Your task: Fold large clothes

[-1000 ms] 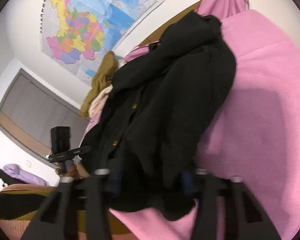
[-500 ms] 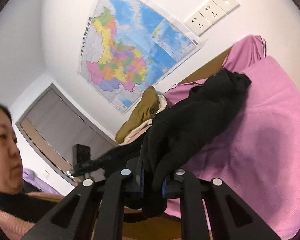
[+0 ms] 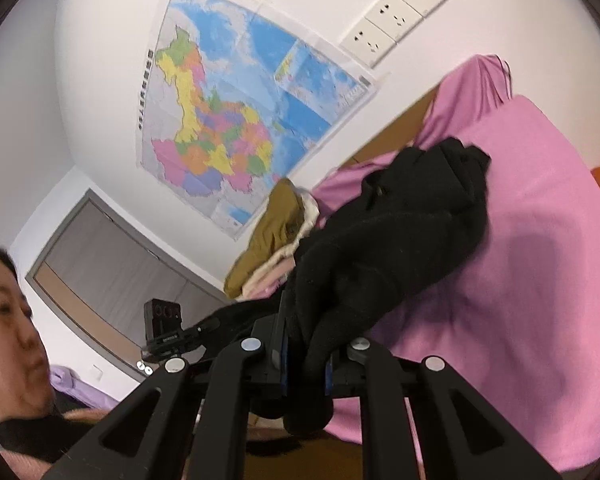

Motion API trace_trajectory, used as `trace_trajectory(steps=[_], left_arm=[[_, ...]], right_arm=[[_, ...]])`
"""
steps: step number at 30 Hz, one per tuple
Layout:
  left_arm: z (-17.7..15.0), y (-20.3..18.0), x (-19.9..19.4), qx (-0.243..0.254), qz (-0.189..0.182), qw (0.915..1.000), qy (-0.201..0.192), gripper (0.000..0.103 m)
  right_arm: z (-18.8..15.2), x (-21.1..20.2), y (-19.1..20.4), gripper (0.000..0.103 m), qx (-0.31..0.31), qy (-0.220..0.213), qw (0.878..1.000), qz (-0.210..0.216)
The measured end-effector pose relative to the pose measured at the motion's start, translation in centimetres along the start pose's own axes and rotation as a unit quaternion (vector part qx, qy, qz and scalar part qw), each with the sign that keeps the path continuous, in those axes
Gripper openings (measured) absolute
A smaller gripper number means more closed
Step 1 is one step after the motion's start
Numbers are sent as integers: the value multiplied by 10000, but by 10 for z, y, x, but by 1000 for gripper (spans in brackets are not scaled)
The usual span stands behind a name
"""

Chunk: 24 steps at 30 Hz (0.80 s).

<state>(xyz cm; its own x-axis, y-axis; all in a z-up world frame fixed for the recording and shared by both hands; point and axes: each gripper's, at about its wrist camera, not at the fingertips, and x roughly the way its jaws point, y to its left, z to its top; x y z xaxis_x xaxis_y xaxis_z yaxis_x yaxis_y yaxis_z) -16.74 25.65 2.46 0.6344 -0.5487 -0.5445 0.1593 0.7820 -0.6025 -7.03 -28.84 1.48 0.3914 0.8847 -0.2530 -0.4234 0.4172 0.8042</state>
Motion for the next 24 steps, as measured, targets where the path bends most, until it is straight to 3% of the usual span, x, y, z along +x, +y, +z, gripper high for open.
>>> trace_trajectory(steps=[12, 24], left_arm=[[113, 2, 20, -62, 176, 9997, 164, 5], [209, 43, 87, -631, 535, 9958, 387, 6]], right_arm=[[105, 34, -17, 14, 316, -258, 9991, -146], [199, 106, -78, 14, 1080, -173, 9921, -607]])
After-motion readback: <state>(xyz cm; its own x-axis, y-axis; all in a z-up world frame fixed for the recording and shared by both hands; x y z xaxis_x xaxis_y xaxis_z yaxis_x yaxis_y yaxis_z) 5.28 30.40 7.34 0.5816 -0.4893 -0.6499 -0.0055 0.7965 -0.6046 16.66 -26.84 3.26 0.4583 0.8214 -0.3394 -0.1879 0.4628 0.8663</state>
